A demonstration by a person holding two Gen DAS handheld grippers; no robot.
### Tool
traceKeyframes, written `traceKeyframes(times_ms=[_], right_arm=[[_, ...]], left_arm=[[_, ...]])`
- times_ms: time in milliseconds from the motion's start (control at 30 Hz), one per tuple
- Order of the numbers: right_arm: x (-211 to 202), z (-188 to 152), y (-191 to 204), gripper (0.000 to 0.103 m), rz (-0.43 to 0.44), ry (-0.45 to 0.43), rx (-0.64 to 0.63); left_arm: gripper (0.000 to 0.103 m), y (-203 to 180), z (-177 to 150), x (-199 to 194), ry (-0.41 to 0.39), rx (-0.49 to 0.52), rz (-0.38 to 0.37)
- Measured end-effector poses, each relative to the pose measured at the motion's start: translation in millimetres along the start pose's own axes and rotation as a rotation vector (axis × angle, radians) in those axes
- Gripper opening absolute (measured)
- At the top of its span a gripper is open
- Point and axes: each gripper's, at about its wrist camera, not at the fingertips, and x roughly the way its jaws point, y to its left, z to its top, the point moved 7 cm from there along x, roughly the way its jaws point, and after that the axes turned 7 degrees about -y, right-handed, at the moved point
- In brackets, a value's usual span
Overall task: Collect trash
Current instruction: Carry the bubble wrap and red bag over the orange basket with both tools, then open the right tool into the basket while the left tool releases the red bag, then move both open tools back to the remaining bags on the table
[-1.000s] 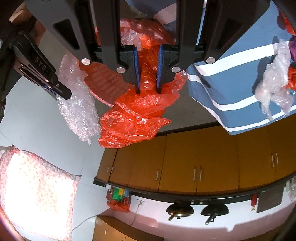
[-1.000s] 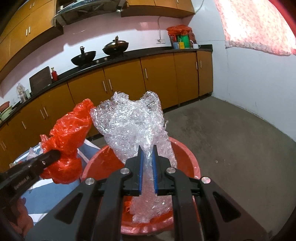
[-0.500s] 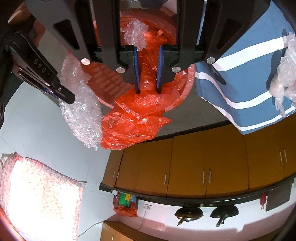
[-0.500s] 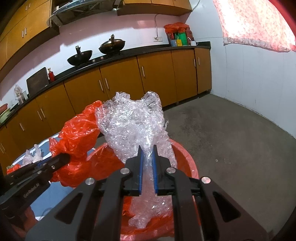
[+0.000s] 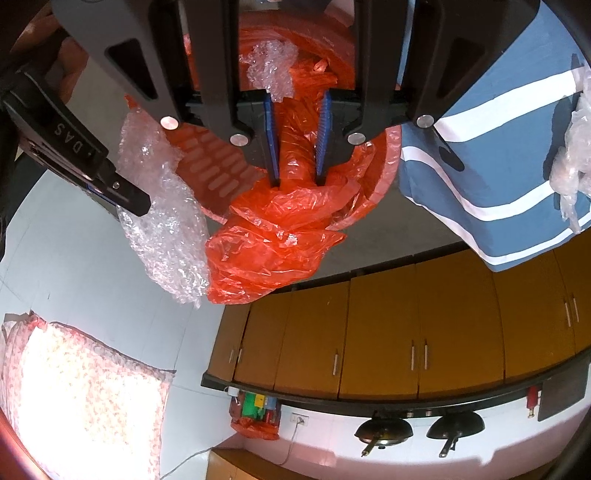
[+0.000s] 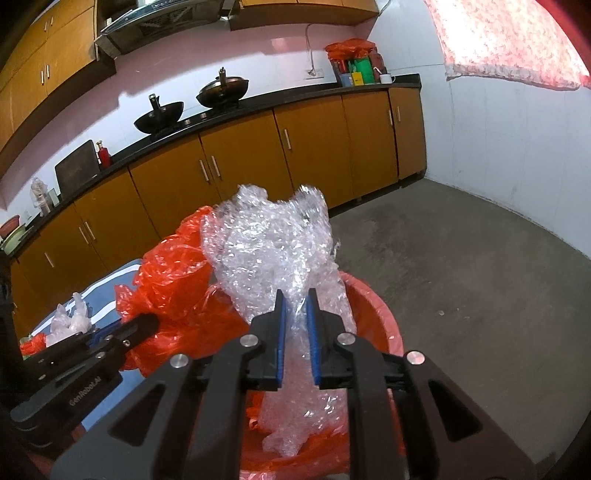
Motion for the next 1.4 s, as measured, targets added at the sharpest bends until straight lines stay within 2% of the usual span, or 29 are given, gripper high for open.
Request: traceKeyframes(times_ms=[300, 600, 900, 1133, 1400], right_arm=[[-2, 1, 0, 0.027, 0.016, -0.004, -0.007], [-4, 1, -8, 0.029, -0.011, -0.005, -0.012], [-12, 3, 7, 0.033, -0.005, -0.018, -0.038], [-16, 8, 40, 0.035, 0.036, -0.025, -0.072], [-10, -2, 121, 0.04, 0.167, 0.005, -0.14]], left_arm=[[0.035, 4, -6, 4, 0.019, -0.007, 0.005], [0.039, 10, -6, 1, 0.019, -0.015, 0.02], [0.043, 35, 0, -16, -0.007, -0.037, 0.066], [0.047, 67, 4, -44, -0.042, -0.062, 0.125], [0.053, 132, 5, -103, -0.089, -0.105, 0.263]])
